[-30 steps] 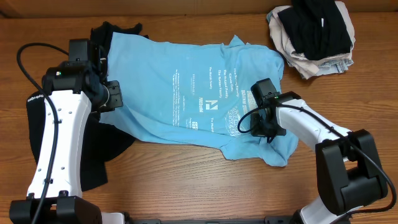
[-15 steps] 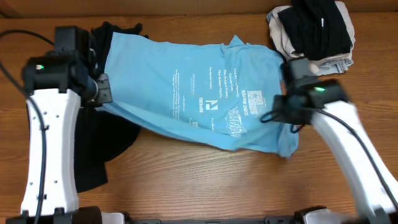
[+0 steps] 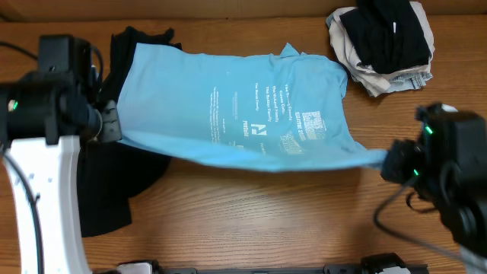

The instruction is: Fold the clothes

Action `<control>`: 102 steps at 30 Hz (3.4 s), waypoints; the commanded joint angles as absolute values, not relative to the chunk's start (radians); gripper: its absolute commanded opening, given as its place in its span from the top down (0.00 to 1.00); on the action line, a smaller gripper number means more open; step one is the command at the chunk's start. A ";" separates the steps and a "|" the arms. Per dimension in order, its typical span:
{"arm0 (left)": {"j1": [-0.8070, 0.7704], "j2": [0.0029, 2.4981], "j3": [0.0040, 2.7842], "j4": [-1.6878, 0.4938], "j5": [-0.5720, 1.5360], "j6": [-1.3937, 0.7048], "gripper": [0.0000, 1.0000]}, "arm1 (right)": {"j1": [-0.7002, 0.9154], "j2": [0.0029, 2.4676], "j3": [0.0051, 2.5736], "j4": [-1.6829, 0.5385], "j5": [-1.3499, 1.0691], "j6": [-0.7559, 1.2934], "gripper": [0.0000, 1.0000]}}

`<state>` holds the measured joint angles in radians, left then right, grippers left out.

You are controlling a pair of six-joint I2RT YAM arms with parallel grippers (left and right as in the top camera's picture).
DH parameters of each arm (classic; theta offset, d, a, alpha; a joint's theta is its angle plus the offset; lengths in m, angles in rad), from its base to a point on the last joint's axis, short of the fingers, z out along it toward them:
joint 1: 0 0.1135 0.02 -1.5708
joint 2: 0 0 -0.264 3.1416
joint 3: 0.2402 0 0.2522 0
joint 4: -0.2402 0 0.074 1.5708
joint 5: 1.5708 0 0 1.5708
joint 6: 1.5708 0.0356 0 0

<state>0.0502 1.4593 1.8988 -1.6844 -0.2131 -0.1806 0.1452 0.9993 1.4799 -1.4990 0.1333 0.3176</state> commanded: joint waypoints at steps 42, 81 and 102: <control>0.077 1.744 1.293 -0.981 -0.479 -0.337 0.96 | 0.128 1.694 1.334 -0.999 0.062 0.235 0.96; 0.175 2.088 1.605 -0.603 -0.059 0.083 0.11 | 0.130 1.781 1.702 -1.136 -0.092 0.126 0.21; 0.231 2.179 1.605 -0.533 -0.051 0.094 0.40 | 0.130 1.781 1.702 -1.113 -0.092 0.126 0.20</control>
